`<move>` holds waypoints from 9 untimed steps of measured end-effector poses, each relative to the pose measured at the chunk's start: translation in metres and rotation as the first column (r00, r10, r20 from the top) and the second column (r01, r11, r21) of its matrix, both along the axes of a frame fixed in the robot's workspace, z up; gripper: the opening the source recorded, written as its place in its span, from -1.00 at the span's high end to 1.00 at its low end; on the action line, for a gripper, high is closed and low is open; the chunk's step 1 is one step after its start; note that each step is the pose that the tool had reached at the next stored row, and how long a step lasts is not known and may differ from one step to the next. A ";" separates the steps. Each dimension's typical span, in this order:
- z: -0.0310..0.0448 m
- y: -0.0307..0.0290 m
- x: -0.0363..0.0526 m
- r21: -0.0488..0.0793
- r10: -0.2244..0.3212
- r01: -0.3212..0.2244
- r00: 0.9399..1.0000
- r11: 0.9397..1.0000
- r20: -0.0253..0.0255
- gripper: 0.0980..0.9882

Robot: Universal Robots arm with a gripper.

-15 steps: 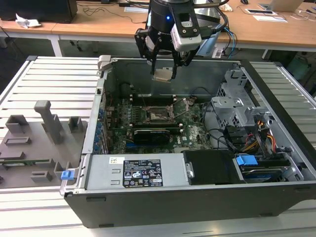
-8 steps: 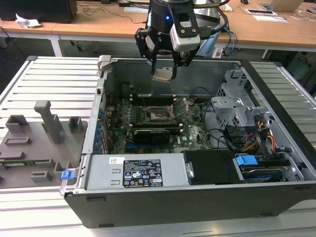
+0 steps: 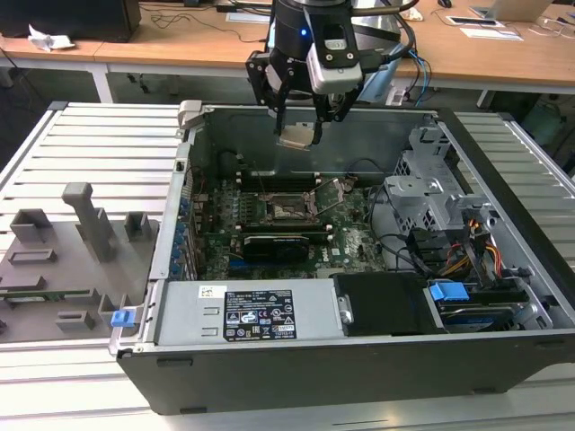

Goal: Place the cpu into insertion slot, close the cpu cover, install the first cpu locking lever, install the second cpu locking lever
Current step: 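Place the cpu into insertion slot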

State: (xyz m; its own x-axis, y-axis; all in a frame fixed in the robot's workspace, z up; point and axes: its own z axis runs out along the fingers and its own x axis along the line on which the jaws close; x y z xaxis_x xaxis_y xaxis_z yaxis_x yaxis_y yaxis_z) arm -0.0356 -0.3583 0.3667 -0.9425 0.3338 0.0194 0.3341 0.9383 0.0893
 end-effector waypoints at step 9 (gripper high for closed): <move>-0.0002 0.0000 0.0000 0.000 -0.032 0.032 0.999 0.999 0.000 0.01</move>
